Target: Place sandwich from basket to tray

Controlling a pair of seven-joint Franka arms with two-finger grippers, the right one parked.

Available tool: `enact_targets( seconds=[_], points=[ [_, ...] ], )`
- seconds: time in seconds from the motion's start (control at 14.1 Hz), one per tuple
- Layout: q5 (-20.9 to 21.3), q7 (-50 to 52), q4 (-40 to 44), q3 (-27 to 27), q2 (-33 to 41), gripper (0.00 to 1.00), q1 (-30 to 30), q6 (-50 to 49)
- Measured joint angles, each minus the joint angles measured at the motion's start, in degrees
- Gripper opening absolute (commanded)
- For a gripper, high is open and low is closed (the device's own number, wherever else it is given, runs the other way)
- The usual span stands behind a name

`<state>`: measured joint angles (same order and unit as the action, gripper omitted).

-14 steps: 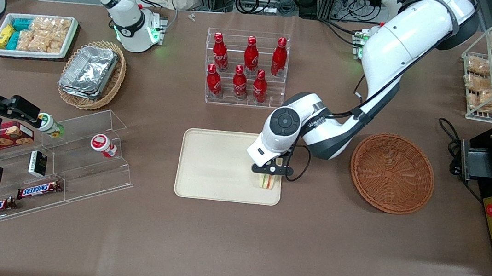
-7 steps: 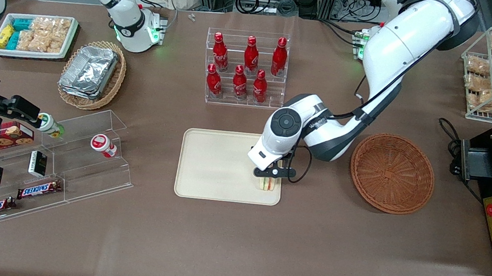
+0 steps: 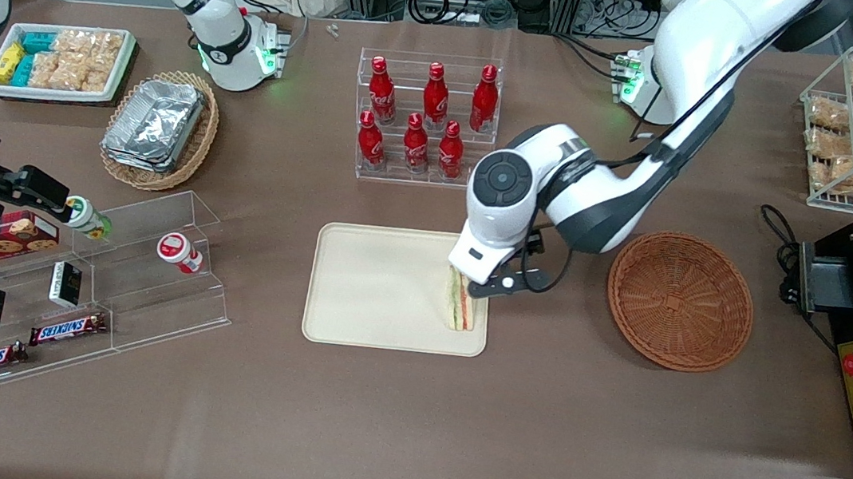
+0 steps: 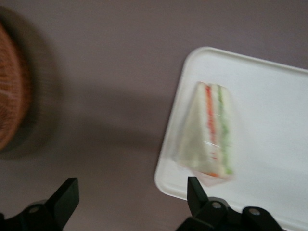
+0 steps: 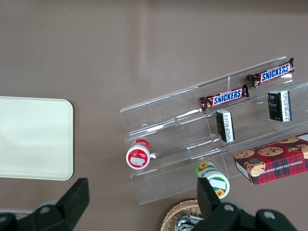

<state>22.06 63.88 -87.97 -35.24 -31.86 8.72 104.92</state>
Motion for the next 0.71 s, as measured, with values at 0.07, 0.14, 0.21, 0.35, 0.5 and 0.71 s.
enact_targets(
  seconds=[0.07,0.14,0.21,0.35,0.5,0.71],
  points=[
    [-0.25,-0.12,-0.01,0.0,0.88,1.0,-1.11,-2.51],
    [-0.39,-0.5,-0.02,-0.02,1.36,1.0,-2.17,-4.56],
    [-0.56,-0.96,-0.02,-0.02,1.68,1.0,-3.07,-6.13],
    [-0.67,-1.28,-0.02,-0.03,2.06,1.0,-3.88,-7.79],
    [-0.68,-1.38,-0.05,0.0,2.51,1.0,-4.68,-9.25],
    [-0.91,-5.76,-0.07,0.03,4.26,1.0,-8.58,-11.1]
  ],
)
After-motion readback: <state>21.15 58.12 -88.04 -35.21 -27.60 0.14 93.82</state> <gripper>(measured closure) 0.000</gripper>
